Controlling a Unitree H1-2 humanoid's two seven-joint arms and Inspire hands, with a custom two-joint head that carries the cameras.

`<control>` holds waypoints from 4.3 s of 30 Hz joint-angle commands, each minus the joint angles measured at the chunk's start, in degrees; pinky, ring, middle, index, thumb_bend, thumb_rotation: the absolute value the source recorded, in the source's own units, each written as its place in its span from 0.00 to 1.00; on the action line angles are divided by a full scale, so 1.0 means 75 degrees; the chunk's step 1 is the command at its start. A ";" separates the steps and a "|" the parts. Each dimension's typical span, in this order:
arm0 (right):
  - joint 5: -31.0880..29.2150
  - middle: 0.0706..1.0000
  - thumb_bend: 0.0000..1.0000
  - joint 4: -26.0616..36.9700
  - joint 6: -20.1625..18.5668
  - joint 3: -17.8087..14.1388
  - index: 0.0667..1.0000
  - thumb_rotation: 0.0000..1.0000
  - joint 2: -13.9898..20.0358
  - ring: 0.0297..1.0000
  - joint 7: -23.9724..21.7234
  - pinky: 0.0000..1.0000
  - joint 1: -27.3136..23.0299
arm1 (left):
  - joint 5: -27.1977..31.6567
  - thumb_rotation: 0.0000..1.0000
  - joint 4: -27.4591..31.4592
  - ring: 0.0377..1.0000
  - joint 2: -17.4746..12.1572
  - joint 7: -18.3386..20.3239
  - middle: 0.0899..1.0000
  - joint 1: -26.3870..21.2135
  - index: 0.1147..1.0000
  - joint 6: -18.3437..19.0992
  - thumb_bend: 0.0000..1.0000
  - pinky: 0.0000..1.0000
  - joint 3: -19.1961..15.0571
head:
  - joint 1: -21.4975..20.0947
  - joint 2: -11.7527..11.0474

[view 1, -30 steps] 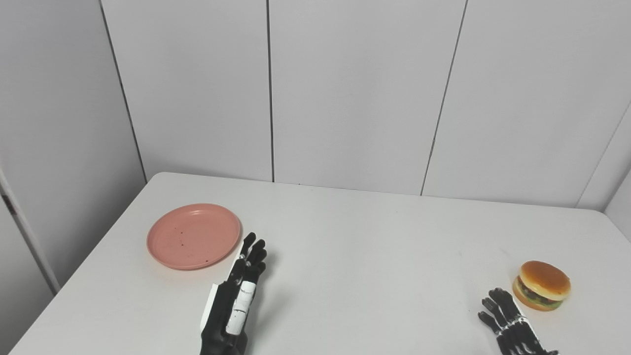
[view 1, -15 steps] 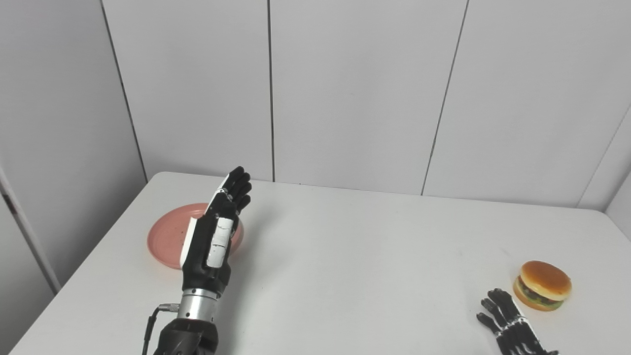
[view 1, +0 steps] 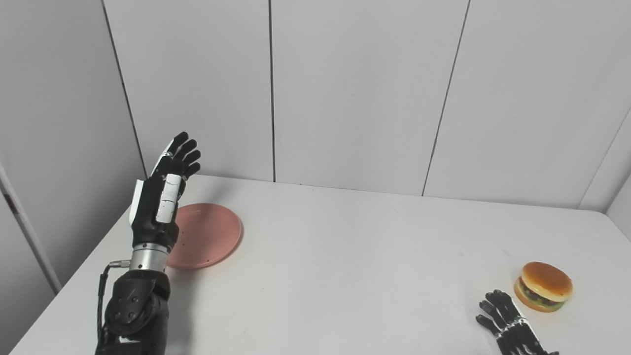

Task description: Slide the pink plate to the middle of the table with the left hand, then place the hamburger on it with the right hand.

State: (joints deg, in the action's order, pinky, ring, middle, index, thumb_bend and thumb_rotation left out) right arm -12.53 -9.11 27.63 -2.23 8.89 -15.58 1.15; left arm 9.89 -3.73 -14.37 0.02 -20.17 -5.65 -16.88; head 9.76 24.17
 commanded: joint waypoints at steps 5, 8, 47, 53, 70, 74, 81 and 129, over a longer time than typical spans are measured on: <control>0.0168 0.90 0.96 -0.1289 -0.0690 -0.0134 0.89 0.92 0.0327 0.89 0.0158 0.86 -0.0158 | 0.0157 0.83 -0.1425 0.90 -0.0961 0.0366 0.89 -0.0905 0.85 -0.1170 0.95 0.84 -0.0174 | 0.0028 0.0003; 0.0167 0.90 0.96 -0.1305 -0.0695 -0.0124 0.89 0.92 0.0341 0.89 0.0144 0.86 -0.0164 | 0.0311 0.81 -0.2115 0.90 -0.1159 0.0448 0.91 -0.1055 0.87 -0.1392 0.93 0.86 -0.0254 | 0.0032 0.0002; 0.0218 0.91 0.96 -0.0843 -0.0885 -0.0024 0.90 0.92 0.0463 0.88 0.0199 0.84 0.0061 | 0.1047 0.77 -0.7311 0.86 -0.1503 0.1217 0.84 -0.2103 0.81 -0.2757 0.86 0.84 -0.0679 | -0.0168 0.0280; 0.0268 0.91 0.96 -0.0700 -0.0951 -0.0005 0.91 0.92 0.0460 0.88 0.0211 0.85 0.0114 | 0.0982 0.78 -0.7504 0.89 -0.1485 0.1338 0.87 -0.2145 0.82 -0.2797 0.86 0.88 -0.0525 | -0.0217 0.0339; 0.0463 0.91 0.97 -0.0370 -0.1109 0.0027 0.91 0.92 0.0378 0.88 0.0332 0.85 0.0188 | 0.0595 0.79 -0.7559 0.92 -0.1214 0.1538 0.90 -0.2062 0.87 -0.2828 0.90 0.93 0.0037 | -0.0303 0.0423; 0.0553 0.92 0.97 -0.0289 -0.1145 0.0043 0.91 0.93 0.0361 0.88 0.0367 0.84 0.0211 | 0.0653 0.77 -0.7473 0.91 -0.1117 0.1605 0.89 -0.2066 0.86 -0.2816 0.94 0.91 0.0073 | -0.0326 0.0442; 0.0661 0.92 0.96 -0.0246 -0.1149 0.0056 0.91 0.93 0.0344 0.88 0.0396 0.84 0.0214 | 0.0697 0.77 -0.7231 0.90 -0.0937 0.1652 0.87 -0.2029 0.83 -0.2791 0.96 0.91 0.0116 | -0.0368 0.0464; 0.1220 0.93 0.91 0.0144 -0.1202 0.0427 0.92 0.96 0.0314 0.88 0.0653 0.83 0.0257 | 0.0581 0.81 -0.5908 0.92 0.0619 0.1576 0.89 -0.1431 0.87 -0.2328 0.88 0.91 0.0861 | -0.0627 0.0616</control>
State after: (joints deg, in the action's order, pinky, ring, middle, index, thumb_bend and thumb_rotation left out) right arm -4.60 -5.35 24.92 0.62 10.83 -10.70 2.95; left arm 13.64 -47.91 -11.17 11.45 -32.15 -23.24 -10.74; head 5.01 28.74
